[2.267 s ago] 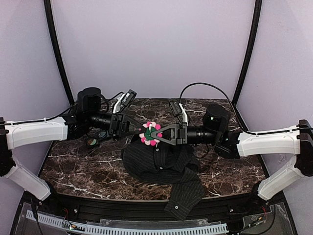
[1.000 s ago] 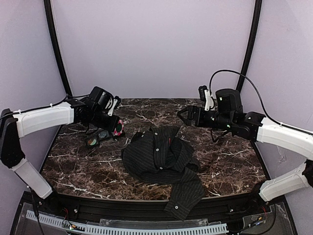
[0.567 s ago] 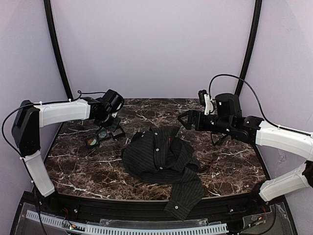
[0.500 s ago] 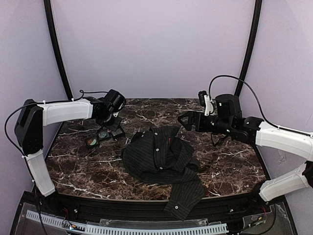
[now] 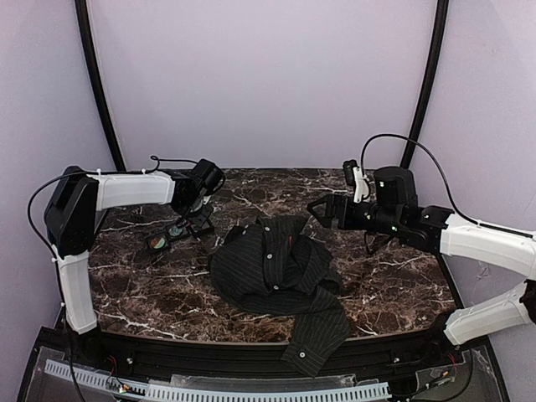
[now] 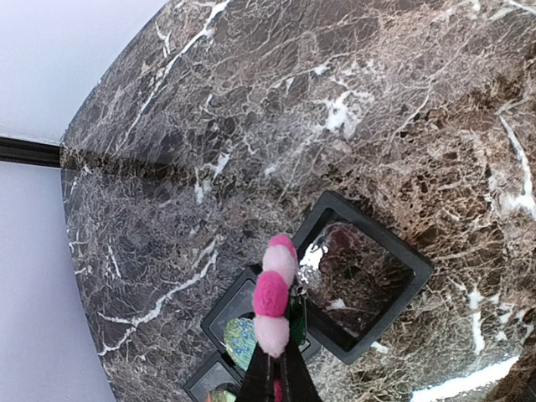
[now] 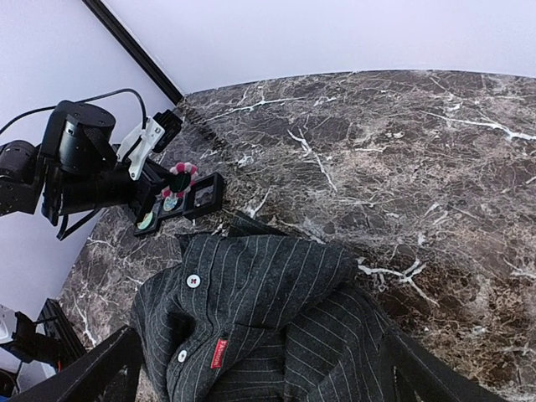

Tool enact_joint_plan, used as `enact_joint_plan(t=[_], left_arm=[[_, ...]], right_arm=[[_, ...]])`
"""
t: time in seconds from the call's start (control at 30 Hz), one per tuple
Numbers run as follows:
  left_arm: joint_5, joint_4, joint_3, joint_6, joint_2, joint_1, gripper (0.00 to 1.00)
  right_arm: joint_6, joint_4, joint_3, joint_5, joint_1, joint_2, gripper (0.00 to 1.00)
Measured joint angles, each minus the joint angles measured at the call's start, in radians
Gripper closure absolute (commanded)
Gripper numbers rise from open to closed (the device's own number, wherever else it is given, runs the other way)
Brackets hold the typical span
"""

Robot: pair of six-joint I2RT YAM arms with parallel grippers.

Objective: Remove the brooch from the garment
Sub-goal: Place the brooch in the brooch box.

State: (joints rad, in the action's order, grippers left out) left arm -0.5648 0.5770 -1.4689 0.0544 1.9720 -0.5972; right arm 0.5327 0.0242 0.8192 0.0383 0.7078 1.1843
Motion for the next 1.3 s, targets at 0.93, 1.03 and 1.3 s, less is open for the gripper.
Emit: enact_joint_plan(t=[0.93,1.03,1.3], left_arm=[[0.046,0.004,-0.066,0.035,0.063,0.005,0.53],[0.077,0.008,-0.066,0.034,0.063,0.005,0.43],[0.183,0.007,-0.027,0.002,0.014,0.005,0.28]], right_arm=[[0.012,-0.025,-0.041,0.018,-0.002,-0.034,0.02],[0.013,-0.024,-0.041,0.018,-0.002,-0.034,0.02],[0.014,-0.024,-0.041,0.018,-0.003,-0.034,0.01]])
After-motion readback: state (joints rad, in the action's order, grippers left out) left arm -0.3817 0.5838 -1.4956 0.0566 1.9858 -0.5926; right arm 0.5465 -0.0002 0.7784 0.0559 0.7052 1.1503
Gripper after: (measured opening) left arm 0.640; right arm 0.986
